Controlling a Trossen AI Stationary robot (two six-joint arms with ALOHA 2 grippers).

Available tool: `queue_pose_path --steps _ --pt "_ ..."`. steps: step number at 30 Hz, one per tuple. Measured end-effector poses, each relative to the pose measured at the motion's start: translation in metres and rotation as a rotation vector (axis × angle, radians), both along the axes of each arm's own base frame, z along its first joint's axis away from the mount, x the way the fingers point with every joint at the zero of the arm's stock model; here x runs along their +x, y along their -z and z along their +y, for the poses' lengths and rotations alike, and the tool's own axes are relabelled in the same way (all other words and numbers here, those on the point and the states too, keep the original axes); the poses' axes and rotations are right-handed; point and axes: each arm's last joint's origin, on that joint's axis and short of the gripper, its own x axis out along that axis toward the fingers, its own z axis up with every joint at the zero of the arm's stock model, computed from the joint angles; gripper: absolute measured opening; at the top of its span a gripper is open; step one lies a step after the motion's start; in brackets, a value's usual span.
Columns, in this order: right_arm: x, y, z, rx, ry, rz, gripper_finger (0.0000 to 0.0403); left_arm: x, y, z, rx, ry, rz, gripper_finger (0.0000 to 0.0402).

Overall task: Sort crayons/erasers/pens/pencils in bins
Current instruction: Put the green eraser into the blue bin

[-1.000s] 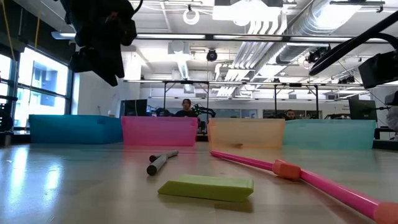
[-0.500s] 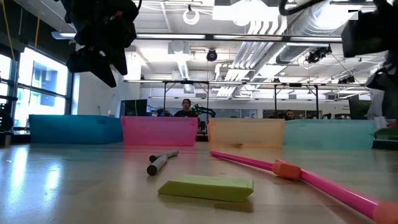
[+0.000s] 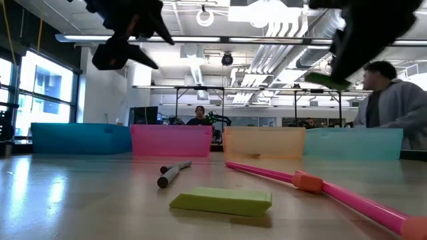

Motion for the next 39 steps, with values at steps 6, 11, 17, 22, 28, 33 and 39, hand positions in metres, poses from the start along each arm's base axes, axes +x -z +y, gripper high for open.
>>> queue_pose_path --steps 6,11,17,22,28,33,39 --pt "0.017 -0.025 -0.01 -0.091 -0.042 -0.079 0.0058 0.005 -0.005 0.0 -0.032 -0.031 -0.082 0.0225" --pt "0.028 -0.037 -0.022 -0.161 -0.068 -0.109 0.0058 0.017 -0.008 0.0 -0.038 -0.033 -0.178 0.0225" --pt "0.036 -0.039 -0.036 -0.205 -0.078 -0.123 0.0058 0.039 -0.002 -0.002 -0.067 -0.027 -0.276 0.0225" --pt "0.04 -0.041 -0.043 -0.218 -0.072 -0.138 0.0058 0.056 0.012 -0.002 -0.113 -0.033 -0.301 0.0225" --pt "0.043 -0.041 -0.05 -0.219 -0.051 -0.146 0.0058 0.074 0.03 -0.003 -0.186 -0.009 -0.331 0.0225" --pt "0.044 -0.041 -0.053 -0.219 -0.04 -0.145 0.0058 0.085 0.041 -0.006 -0.227 0.01 -0.364 0.0225" --pt "0.046 -0.042 -0.054 -0.218 -0.038 -0.157 0.0058 0.092 0.052 -0.005 -0.24 -0.012 -0.371 0.0225"
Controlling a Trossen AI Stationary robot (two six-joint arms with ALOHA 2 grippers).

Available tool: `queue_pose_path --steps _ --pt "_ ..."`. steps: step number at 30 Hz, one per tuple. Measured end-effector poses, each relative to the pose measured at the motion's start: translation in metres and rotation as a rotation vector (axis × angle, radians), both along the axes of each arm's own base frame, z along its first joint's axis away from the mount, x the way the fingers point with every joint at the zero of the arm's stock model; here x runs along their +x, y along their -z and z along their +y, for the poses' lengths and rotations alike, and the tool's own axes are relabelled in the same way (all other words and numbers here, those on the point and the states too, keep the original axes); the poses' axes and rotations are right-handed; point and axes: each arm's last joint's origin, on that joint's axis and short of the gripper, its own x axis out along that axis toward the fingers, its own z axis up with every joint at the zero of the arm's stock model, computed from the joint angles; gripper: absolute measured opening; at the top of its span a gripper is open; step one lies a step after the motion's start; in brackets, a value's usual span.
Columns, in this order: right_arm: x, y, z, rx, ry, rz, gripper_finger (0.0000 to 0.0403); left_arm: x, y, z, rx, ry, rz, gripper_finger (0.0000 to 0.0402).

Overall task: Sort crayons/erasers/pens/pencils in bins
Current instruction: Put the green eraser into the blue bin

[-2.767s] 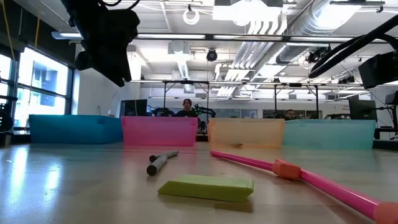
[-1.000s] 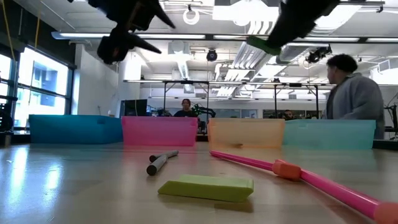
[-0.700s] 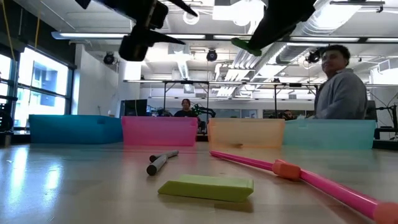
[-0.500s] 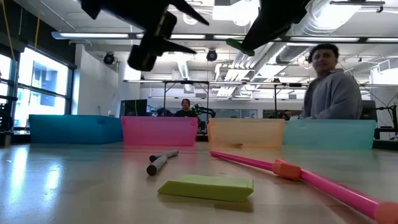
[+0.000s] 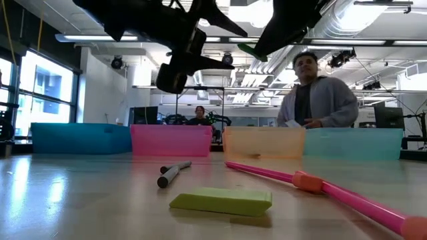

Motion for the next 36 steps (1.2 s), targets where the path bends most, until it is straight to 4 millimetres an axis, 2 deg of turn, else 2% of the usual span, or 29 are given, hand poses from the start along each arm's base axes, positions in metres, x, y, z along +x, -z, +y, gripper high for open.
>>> queue_pose_path --steps 7,18,23,29,36 --pt "0.0007 -0.0006 0.0002 -0.004 -0.008 -0.007 0.0058 0.0032 0.0019 0.0013 0.013 -0.034 -0.024 0.0211" --pt "0.0026 -0.0009 -0.0058 -0.009 0.008 -0.01 0.0058 0.0034 0.0014 0.0016 0.041 -0.036 -0.029 0.0132" --pt "0.0032 -0.0008 -0.0074 -0.013 -0.006 -0.003 0.0058 0.0034 0.0013 0.0017 0.042 -0.037 -0.03 0.011" --pt "0.0031 -0.0006 -0.0069 -0.003 -0.015 0.0 0.0058 0.0035 0.0009 0.0019 0.042 -0.038 -0.034 0.0102" --pt "0.0031 -0.0005 -0.0067 0.004 -0.021 0.002 0.0058 0.0035 0.0009 0.0026 0.05 -0.061 -0.033 0.0113"
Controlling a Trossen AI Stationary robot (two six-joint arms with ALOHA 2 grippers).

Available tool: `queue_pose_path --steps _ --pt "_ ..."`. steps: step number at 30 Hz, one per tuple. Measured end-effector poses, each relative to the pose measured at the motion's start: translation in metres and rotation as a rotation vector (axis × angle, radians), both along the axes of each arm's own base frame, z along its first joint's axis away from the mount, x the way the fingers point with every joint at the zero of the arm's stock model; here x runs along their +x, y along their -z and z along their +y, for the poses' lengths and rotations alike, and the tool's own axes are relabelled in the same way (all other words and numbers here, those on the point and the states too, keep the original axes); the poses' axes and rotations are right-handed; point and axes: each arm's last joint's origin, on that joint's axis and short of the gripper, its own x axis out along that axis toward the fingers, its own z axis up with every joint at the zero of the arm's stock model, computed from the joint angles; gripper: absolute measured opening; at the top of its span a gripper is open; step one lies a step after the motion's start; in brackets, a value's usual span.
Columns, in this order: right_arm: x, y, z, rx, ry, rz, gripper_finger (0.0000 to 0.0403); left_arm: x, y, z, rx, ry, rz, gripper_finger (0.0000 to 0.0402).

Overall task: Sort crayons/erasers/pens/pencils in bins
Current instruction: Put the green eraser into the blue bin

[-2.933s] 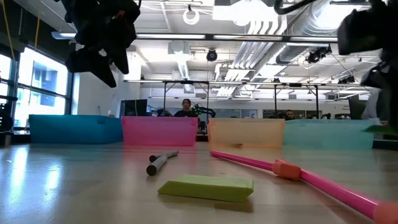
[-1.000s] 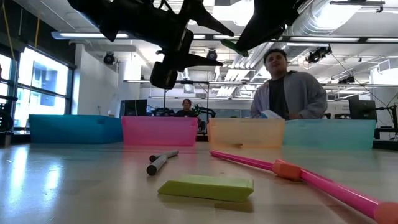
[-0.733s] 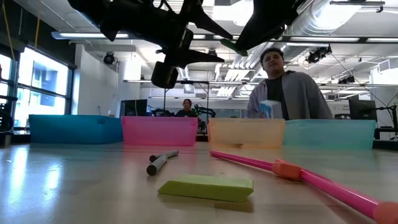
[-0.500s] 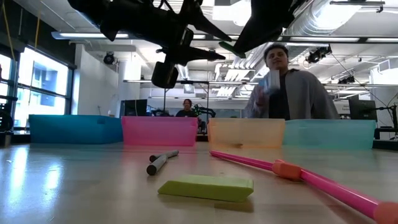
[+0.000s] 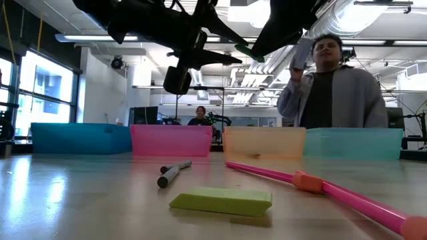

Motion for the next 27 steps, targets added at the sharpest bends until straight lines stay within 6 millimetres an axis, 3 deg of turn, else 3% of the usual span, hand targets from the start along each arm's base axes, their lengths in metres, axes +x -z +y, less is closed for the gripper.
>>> queue_pose_path --steps 8,27 --pt "0.0009 -0.0008 0.0009 -0.011 -0.018 -0.008 0.0058 0.0 0.0 0.0002 0.003 -0.007 0.0 0.0111" --pt "0.0013 -0.0003 0.0001 -0.001 -0.027 -0.003 0.0058 0.0001 -0.0004 0.0006 0.057 -0.004 0.001 0.0017"
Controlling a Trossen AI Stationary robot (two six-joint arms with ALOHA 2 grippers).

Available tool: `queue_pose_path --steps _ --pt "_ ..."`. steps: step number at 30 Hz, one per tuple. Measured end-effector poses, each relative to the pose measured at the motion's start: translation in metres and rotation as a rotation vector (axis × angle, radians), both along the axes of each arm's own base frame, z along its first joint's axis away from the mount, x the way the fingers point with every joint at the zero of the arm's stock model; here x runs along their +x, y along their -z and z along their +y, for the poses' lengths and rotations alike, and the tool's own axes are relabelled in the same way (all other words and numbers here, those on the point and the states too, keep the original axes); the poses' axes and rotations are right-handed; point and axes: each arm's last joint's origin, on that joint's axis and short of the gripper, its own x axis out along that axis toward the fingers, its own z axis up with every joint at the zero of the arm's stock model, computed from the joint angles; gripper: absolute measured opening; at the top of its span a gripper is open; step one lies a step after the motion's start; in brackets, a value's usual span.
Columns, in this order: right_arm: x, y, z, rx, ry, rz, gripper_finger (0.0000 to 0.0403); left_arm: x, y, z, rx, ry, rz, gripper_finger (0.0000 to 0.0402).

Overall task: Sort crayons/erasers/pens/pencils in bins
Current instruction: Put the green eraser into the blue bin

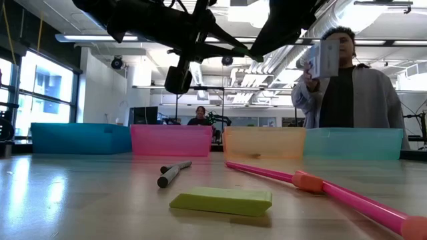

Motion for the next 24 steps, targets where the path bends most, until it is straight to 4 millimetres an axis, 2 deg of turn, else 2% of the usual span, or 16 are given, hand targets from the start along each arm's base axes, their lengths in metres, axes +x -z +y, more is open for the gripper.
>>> queue_pose_path --steps 12,24 --pt "0.0 0.0 0.0 0.0 -0.001 0.0 0.0065 0.0 0.0001 0.0 0.032 0.01 0.004 0.0011" --pt "0.0002 -0.0003 0.0001 0.021 0.023 -0.01 0.0168 -0.0023 0.005 0.0089 0.108 0.006 0.064 0.0011"
